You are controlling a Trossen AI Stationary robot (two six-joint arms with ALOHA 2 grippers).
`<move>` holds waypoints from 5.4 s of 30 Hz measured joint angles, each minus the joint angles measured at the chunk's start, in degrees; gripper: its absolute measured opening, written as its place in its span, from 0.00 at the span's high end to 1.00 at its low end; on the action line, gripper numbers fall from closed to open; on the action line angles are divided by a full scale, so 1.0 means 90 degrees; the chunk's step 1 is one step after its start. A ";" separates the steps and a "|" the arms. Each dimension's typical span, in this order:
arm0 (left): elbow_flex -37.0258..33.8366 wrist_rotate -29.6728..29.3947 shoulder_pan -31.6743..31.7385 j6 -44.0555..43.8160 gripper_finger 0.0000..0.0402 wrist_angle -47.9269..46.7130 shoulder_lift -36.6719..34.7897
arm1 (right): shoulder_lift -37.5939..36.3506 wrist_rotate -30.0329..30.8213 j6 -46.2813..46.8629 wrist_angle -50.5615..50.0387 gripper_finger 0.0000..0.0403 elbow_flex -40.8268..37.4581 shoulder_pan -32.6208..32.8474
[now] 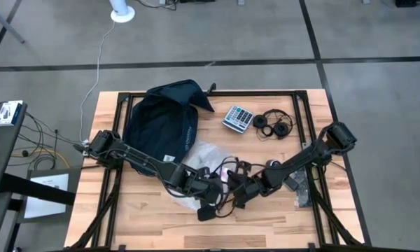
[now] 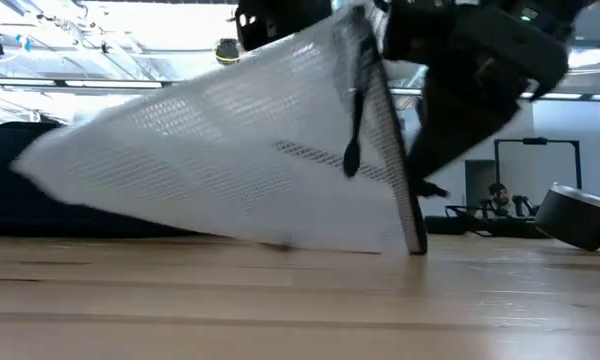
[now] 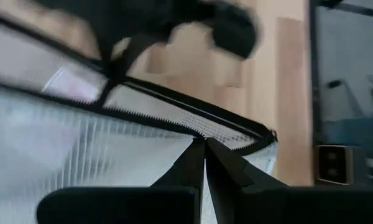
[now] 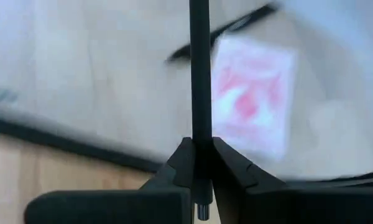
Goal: Unpack backpack
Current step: Put the black pen into the white zip bag, then put the black mini fan into the white zip bag, then adjust the white zip bag
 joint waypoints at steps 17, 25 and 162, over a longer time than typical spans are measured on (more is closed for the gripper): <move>0.0000 0.0158 -0.0002 0.0106 1.00 -0.0023 -0.0007 | -0.0007 -0.0113 -0.2418 0.0825 0.63 0.0037 -0.0351; 0.0000 0.0150 -0.0002 -0.0040 1.00 -0.1053 -0.0007 | -0.0238 -0.0056 -0.1092 0.0356 0.64 0.0042 -0.0285; -0.0058 0.0297 -0.0311 0.2099 1.00 -0.0503 0.0049 | 0.0373 -0.4699 0.2496 0.2761 0.24 -0.0181 -0.1652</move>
